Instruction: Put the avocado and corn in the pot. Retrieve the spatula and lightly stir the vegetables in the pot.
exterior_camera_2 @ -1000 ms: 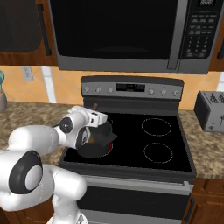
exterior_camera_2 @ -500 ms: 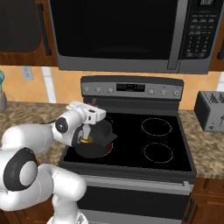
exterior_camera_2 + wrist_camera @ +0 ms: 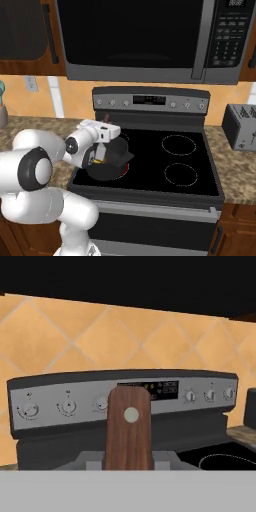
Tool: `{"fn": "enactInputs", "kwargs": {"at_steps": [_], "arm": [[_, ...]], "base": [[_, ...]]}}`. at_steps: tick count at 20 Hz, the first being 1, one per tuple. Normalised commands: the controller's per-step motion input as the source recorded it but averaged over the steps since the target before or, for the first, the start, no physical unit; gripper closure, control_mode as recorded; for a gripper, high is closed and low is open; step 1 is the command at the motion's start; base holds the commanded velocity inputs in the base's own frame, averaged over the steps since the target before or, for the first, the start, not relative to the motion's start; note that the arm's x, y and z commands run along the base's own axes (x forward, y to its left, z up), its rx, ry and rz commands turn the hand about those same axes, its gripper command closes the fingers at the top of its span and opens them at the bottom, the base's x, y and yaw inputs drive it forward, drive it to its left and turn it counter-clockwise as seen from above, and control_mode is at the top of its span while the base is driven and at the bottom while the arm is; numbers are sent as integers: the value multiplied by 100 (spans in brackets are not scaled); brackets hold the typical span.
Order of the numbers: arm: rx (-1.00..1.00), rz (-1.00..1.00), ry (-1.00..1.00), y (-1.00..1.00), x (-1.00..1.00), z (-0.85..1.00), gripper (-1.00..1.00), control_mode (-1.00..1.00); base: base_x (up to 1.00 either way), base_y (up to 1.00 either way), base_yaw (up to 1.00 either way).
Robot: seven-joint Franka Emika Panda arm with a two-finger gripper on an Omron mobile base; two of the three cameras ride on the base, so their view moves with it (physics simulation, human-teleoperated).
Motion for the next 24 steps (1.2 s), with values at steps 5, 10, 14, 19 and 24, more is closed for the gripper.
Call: {"fn": "enactInputs", "kwargs": {"at_steps": [5, 10, 14, 19, 24], "arm": [[-8, 0, -20, 0, 3, -63, 100, -100], [-5, 0, -39, 0, 8, -24, 100, -100], [-14, 0, -27, 0, 62, -89, 100, -100], [-11, 0, -12, 0, 58, -100, 100, -100], [-5, 1, -17, -4, 0, -100, 100, -100]], "base": [[0, 0, 0], [0, 0, 0], [0, 0, 0], [0, 0, 0], [0, 0, 0]]}}
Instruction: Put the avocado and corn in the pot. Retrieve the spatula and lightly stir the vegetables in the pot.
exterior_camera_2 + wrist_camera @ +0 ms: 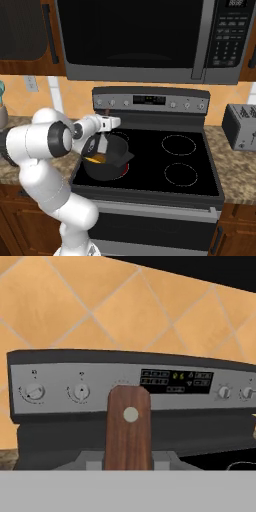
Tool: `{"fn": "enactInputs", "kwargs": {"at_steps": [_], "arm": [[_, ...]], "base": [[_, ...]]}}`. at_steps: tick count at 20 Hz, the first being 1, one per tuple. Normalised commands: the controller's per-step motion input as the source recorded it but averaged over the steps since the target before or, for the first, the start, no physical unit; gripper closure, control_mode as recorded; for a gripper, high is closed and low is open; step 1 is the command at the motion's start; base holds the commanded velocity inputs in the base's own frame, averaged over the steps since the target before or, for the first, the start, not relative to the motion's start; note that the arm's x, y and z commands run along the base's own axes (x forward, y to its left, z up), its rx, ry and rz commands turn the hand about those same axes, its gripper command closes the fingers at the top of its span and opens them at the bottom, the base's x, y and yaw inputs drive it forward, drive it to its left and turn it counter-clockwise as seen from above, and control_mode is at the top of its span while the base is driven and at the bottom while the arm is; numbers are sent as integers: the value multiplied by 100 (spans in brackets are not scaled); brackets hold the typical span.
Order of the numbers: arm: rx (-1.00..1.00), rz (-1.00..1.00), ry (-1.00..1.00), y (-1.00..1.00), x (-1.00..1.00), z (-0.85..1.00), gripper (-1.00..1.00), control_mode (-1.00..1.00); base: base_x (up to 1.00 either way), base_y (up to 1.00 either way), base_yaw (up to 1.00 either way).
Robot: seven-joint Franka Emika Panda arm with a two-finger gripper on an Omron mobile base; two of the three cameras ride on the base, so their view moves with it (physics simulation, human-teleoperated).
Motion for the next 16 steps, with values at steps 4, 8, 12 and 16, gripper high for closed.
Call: {"fn": "enactInputs", "kwargs": {"at_steps": [4, 8, 12, 16], "arm": [[-6, 2, -19, -8, 1, -100, 100, -100], [-8, 4, -21, -15, 2, -100, 100, -100], [-6, 1, -16, -67, -68, -88, 100, -100], [-1, 0, -1, -63, -84, -17, 100, -100]], "base": [[0, 0, 0], [0, 0, 0], [0, 0, 0], [0, 0, 0]]}}
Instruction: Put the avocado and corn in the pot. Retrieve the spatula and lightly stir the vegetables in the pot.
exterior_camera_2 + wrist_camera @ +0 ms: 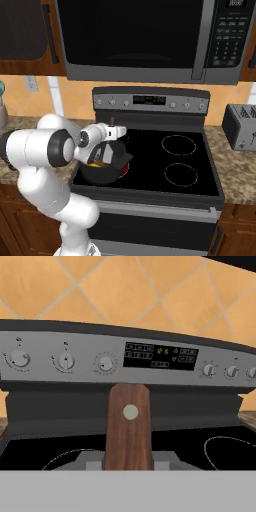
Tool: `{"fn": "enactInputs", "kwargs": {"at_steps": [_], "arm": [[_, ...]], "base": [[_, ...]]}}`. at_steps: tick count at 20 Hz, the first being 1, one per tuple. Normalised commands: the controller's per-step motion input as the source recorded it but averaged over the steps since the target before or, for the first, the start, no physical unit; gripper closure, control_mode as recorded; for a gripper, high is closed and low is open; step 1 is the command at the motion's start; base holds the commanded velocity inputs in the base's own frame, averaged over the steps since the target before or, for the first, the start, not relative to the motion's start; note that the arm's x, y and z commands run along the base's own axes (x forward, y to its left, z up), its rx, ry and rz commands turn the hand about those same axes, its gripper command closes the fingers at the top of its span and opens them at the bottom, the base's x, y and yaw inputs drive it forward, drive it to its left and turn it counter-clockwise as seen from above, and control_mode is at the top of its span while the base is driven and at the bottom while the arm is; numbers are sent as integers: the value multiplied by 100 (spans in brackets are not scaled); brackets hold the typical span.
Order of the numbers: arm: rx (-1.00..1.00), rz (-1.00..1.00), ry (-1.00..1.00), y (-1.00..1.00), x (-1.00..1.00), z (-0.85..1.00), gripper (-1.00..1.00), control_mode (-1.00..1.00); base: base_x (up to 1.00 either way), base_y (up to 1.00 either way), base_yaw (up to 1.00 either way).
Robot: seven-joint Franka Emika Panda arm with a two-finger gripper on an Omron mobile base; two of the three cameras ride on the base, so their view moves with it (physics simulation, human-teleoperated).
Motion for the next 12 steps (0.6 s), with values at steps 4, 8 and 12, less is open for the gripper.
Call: {"fn": "enactInputs", "kwargs": {"at_steps": [4, 8, 12], "arm": [[6, 0, 0, -2, 0, 39, 100, -100], [7, 0, -1, 6, 22, 26, 100, -100], [2, 0, 0, 29, -15, -29, 100, -100]], "base": [[0, 0, 0], [0, 0, 0], [0, 0, 0]]}}
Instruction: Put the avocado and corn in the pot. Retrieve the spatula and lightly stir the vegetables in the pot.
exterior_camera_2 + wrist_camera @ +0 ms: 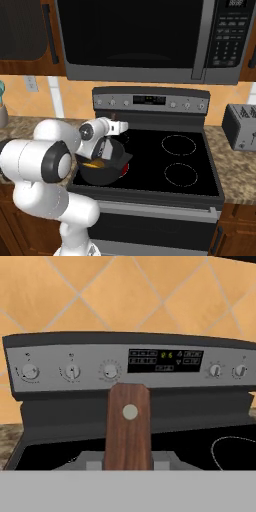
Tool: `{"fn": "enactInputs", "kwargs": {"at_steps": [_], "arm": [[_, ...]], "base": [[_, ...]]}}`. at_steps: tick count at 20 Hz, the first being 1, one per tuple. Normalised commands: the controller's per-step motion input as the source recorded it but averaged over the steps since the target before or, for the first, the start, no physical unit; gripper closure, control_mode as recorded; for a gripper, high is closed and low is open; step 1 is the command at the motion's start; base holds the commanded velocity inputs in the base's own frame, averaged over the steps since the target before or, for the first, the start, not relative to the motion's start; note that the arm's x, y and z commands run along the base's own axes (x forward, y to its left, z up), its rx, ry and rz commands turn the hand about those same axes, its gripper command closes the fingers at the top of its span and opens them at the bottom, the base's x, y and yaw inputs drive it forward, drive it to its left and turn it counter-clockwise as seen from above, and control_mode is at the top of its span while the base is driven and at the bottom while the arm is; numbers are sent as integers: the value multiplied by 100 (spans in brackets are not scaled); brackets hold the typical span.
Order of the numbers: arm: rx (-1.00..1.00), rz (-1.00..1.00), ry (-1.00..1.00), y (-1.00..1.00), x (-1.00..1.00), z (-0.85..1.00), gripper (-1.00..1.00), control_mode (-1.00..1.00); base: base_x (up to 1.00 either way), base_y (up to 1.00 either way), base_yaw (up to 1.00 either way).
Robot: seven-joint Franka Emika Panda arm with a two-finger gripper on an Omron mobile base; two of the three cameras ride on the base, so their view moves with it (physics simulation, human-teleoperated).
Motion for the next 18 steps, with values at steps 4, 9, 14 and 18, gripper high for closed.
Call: {"fn": "enactInputs", "kwargs": {"at_steps": [4, 9, 14, 18], "arm": [[0, 0, 0, 31, -4, -73, 100, -100], [0, 0, -3, 15, -1, -43, 100, -100], [4, 0, -12, 0, -45, 7, 100, -100], [5, 0, -1, 0, -8, 0, 100, -100]], "base": [[0, 0, 0], [0, 0, 0], [0, 0, 0], [0, 0, 0]]}}
